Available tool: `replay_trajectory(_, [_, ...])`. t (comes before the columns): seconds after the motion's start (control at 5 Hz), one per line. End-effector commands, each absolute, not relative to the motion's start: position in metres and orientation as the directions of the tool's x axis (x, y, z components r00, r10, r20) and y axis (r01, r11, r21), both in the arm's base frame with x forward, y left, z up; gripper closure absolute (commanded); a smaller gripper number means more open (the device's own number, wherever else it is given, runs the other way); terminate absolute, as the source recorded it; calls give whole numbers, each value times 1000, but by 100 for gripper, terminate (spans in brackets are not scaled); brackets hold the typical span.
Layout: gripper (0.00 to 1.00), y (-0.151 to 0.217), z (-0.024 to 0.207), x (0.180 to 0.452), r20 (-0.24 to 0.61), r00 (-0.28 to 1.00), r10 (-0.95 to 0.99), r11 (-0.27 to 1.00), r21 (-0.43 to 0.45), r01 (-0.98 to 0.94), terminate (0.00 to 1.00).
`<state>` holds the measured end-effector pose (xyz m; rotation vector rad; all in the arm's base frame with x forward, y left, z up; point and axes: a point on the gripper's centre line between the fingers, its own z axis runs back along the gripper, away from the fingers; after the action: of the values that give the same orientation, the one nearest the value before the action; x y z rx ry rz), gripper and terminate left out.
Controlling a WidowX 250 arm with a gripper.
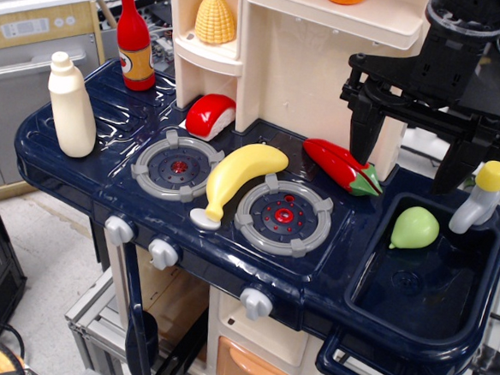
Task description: Put detergent in sink
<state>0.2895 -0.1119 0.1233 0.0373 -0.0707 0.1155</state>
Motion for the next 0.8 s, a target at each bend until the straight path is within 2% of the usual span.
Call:
replay_trajectory(0.0, [0,-112,123,290,73,991,114,993,33,-116,0])
replay_trajectory(0.2, [0,-62,149,276,-8,996,85,986,143,-84,0])
replay_trajectory(0.4, [0,-16,164,263,24,993,119,961,247,-121,0])
replay_trajectory(0.6, [0,31,176,255,97,978,184,925,319,-206,0])
